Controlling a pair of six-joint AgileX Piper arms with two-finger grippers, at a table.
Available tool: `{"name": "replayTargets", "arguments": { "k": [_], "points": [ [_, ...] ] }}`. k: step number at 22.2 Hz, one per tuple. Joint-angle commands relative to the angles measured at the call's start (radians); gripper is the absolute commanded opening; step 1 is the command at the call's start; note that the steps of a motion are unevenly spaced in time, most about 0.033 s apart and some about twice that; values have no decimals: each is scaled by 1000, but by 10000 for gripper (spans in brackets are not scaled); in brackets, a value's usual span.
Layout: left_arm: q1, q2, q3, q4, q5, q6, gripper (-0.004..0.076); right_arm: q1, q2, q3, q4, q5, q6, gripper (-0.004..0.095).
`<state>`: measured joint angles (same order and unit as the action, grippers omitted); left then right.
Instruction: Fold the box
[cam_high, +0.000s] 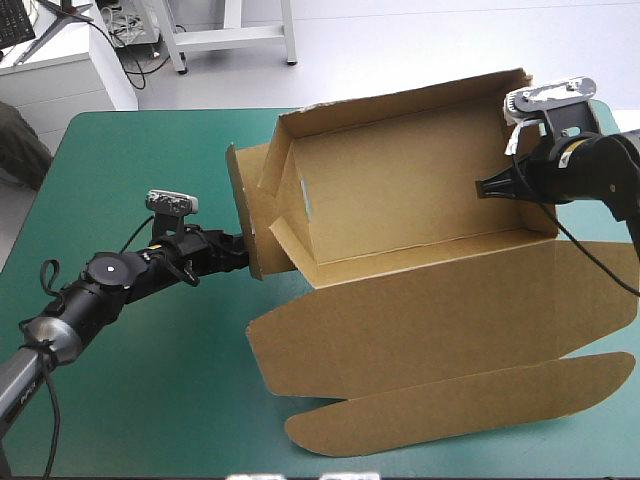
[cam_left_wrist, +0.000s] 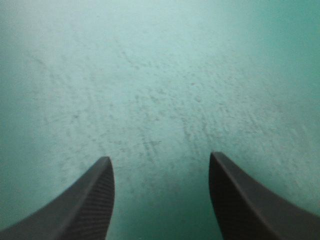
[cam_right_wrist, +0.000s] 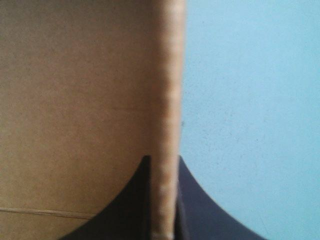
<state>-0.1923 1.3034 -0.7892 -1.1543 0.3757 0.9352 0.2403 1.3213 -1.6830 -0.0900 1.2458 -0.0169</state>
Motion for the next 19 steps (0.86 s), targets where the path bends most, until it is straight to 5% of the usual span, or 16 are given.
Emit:
{"name": "replayTargets", "arguments": {
  "k": [1,4,13,19],
  "points": [
    [-4,17,-35,-269,74,193,401,2,-33,-24,17,8,-2,-20],
    [-4,37,-35,-496,211,409,401,2,-31,-24,28,8,-2,-20],
    [-4,9,-41,-574,487,441,401,2,2,-24,18,8,-16,-20],
    [-4,-52,-72,-598,509,433,401,2,55,-24,18,4,-17,-20]
  ]
}}
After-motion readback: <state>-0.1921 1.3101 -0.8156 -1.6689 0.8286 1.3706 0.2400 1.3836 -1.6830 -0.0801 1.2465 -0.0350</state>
